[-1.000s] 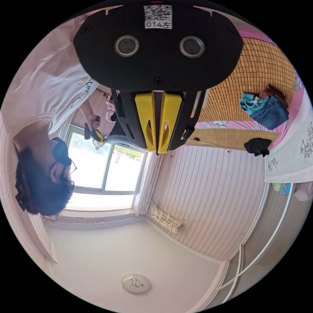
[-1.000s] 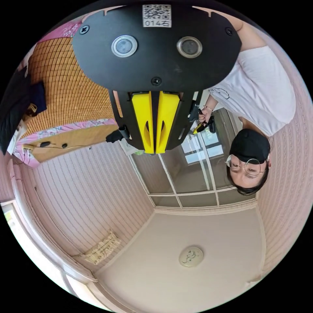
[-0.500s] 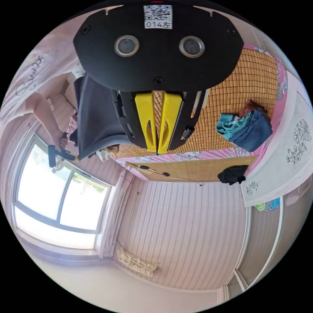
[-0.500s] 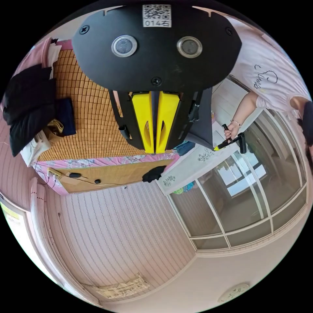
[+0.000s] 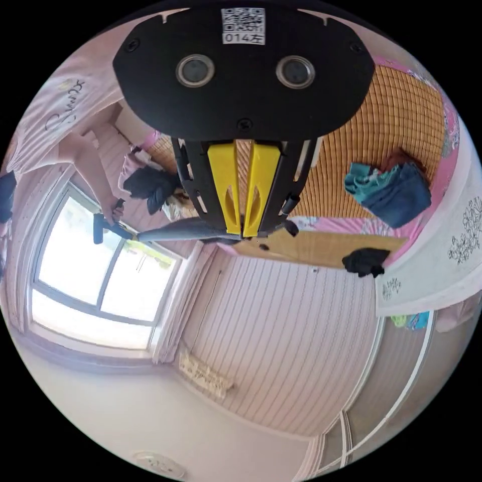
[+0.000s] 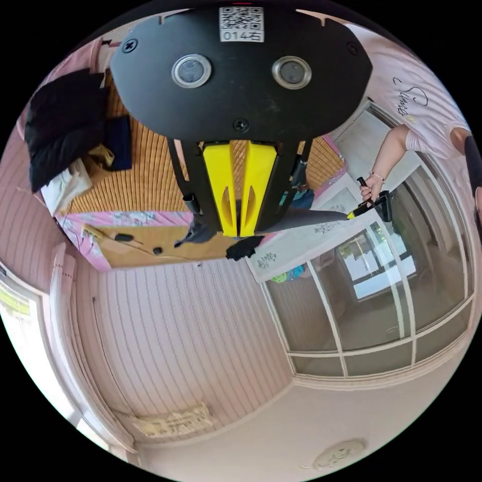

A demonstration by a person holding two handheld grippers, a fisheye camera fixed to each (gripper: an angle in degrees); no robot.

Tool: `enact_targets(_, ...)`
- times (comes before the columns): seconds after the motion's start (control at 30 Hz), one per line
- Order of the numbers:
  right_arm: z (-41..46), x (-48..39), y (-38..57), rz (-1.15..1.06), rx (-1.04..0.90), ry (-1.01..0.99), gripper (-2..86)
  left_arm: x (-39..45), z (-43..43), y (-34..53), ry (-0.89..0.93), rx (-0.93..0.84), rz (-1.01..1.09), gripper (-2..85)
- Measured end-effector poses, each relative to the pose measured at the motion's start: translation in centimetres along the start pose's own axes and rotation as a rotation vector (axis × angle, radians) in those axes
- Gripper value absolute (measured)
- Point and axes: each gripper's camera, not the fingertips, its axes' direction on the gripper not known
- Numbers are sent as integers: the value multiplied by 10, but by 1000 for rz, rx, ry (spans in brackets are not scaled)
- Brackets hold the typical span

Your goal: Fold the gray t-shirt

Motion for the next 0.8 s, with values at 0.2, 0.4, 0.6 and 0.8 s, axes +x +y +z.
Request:
enact_targets(0.2,128,97,106,405,-347,-31,4,-66,150,103,-59,-397,-202,-10)
enact_targets(0.4,187,127,177,594,-517,14,3,-117,215,185,-100,-583,-400,-10)
enact_targets(0.6,200,124,205,533,-637,87,4,-135,226,215,-70,-688,-356,-10)
enact_targets(0.8,214,109,218,511,-690,91,5,-133,232,223,-76,-784,-210,-9)
